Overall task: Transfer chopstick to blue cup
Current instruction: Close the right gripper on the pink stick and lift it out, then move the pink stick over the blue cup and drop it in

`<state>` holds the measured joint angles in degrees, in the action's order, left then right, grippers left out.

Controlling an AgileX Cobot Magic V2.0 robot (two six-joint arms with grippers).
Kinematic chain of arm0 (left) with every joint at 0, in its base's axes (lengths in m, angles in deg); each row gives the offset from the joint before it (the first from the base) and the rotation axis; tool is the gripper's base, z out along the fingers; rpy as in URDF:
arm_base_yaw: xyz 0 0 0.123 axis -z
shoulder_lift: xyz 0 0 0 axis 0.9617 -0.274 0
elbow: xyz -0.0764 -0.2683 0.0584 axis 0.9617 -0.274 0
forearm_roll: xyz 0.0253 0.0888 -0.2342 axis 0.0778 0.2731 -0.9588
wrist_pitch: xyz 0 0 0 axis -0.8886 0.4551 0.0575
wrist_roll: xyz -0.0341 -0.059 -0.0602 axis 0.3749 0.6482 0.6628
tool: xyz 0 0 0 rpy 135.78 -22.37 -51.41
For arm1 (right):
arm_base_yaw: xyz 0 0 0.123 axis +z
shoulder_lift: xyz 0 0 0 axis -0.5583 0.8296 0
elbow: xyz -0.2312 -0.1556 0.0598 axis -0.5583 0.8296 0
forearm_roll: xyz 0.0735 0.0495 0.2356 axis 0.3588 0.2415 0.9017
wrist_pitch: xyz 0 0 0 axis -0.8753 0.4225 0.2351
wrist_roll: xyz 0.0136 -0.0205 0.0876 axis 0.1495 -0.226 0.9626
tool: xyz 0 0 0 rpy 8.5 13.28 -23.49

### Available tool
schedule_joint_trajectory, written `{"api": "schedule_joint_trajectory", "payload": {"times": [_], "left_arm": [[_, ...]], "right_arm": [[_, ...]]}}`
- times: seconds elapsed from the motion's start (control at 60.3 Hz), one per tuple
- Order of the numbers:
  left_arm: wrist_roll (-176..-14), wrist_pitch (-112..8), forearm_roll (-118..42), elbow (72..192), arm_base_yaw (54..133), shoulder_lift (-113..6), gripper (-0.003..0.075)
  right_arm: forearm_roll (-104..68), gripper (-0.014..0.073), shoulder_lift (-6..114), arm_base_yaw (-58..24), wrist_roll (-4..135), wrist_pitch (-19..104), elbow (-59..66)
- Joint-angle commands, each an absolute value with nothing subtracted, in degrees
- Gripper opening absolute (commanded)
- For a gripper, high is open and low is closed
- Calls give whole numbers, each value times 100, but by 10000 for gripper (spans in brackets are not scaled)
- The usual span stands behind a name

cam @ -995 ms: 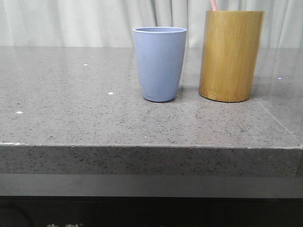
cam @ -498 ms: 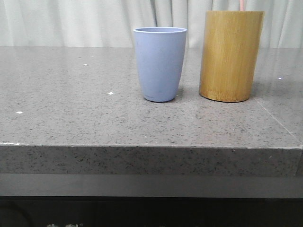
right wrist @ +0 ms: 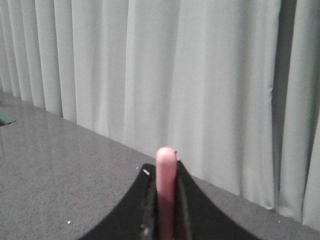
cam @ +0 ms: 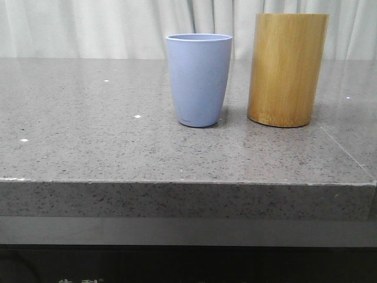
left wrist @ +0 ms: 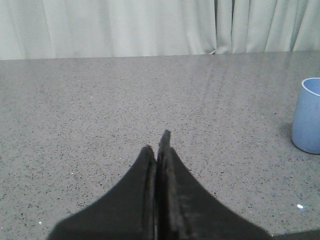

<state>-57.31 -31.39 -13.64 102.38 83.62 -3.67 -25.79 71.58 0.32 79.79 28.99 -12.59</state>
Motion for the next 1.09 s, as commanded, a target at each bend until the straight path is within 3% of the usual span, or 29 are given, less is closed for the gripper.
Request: {"api": "schedule_joint_trajectory", "payload": {"times": [0.0, 0.398, 0.713, 1.078], "left_arm": [[-5680, -3579, -1434, 10364, 8341, -447, -19], [-5680, -3579, -1434, 10364, 8341, -447, -19], [-5680, -3579, -1434, 10364, 8341, -447, -19], [-5680, -3579, -1434, 10364, 8341, -447, -19]], "right_arm": [[-2464, -38, 7265, 106, 7950, 2392, -1443], [-1546, -32, 8289, 111, 7950, 2575, -1443], [-1571, 240, 8335, 106, 7950, 2608, -1443], [-2141, 248, 7969, -86, 7950, 2954, -1618]]}}
